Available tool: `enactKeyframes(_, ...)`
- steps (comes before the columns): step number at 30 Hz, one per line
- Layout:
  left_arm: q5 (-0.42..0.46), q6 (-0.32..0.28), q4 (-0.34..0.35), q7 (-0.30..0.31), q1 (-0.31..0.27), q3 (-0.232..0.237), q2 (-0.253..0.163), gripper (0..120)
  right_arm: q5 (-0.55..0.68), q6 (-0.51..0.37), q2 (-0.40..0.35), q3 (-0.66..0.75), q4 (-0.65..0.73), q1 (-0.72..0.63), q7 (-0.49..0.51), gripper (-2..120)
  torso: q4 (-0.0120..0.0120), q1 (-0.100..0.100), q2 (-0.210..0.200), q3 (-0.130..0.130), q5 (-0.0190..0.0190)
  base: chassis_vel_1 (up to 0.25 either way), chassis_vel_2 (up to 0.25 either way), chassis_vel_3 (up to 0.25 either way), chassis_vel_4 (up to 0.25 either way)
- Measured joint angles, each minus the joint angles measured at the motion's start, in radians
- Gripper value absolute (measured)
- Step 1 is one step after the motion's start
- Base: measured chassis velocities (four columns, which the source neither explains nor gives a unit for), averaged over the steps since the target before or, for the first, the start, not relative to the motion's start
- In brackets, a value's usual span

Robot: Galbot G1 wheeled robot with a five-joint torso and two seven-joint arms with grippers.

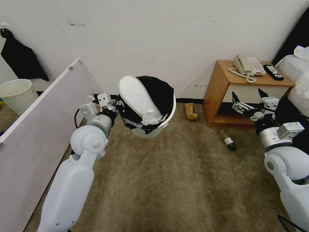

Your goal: Pick up the trash bin and place the garbage on the floor into it.

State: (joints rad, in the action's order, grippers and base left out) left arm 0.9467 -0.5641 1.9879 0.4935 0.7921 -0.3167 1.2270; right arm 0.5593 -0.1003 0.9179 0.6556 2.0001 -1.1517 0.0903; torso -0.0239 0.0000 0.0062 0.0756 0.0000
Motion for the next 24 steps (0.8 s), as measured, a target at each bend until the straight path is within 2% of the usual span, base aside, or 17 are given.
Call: enactKeyframes(24,-0.001,0.0,-0.006,-0.001,-0.006,-0.001,0.003,4,-0.001,-0.003,0.002,-0.001,-0.006,0.005,-0.006,100,0.0,0.0,0.0,0.0,0.0,-0.079,0.077,0.075,-0.079)
